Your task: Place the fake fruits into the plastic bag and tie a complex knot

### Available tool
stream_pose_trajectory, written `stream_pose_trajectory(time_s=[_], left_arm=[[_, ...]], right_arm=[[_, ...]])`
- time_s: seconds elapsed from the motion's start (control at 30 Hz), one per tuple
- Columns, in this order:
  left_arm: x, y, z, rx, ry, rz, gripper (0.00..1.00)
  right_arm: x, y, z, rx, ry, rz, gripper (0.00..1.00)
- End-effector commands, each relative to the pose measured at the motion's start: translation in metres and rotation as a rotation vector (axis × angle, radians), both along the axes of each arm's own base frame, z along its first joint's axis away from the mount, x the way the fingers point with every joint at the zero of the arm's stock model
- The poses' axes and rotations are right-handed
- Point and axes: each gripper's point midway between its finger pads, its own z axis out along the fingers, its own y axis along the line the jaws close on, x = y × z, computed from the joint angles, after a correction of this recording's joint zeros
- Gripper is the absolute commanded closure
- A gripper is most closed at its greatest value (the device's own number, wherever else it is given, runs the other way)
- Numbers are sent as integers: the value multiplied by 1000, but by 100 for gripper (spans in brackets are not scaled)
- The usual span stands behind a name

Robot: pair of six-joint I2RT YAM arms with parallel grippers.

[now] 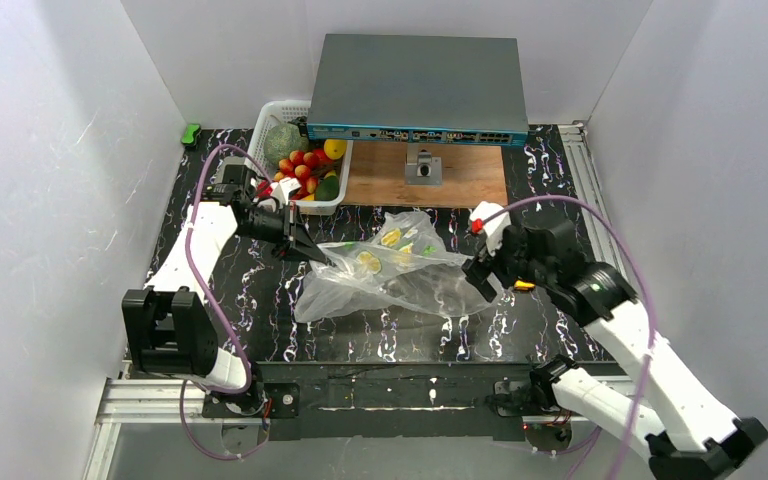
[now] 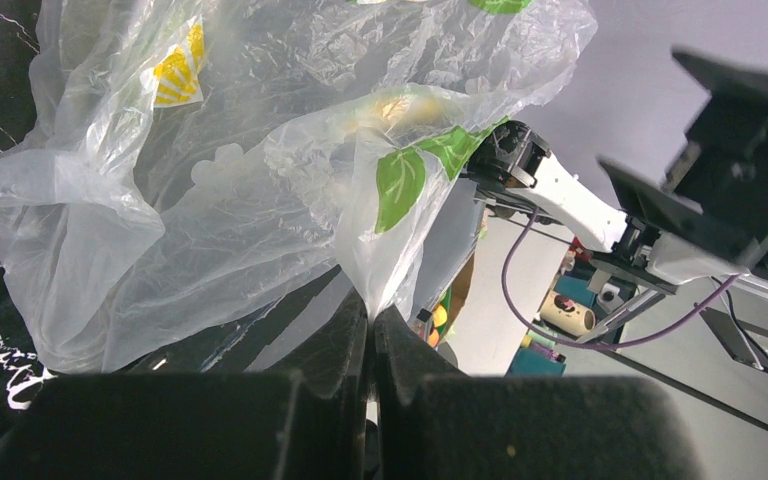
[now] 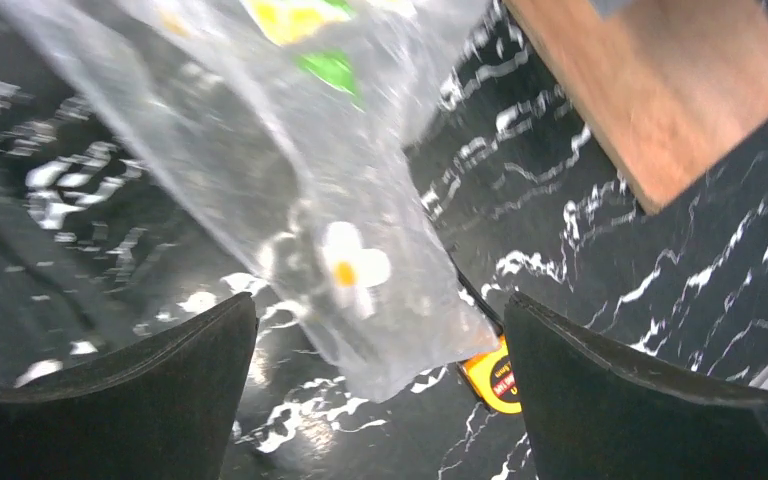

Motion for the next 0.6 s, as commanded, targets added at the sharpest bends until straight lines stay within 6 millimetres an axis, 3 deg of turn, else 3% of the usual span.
stream_pose_trajectory(time_s=[0.0,0.07,0.17,0.27,0.3,0.33,0.43,0.47,0.57], left_arm=[[-2,0,10,-33,-8,-15,100],[-1,1,11,-35,-7,-14,100],[2,2,10,-31,-6,-20,100],[5,4,8,-20,-16,-32,100],[6,5,8,-15,-21,-42,100],[6,6,7,-2,-27,-56,100],[11,17,5,70,-124,-115,100],[15,21,7,95,-168,-127,100],[26,37,2,207,-298,-201,93]], right_arm=[[49,-9,-22,-57,-124,-13,2],[51,-2,-39,-59,-129,65,2],[37,18,-65,-14,-127,249,2],[34,34,-79,22,-93,331,5],[40,36,-81,28,-60,311,17],[43,36,-82,23,-16,293,36],[29,37,-75,40,187,298,93],[19,37,-69,59,266,299,99],[-21,46,-28,193,452,324,99]])
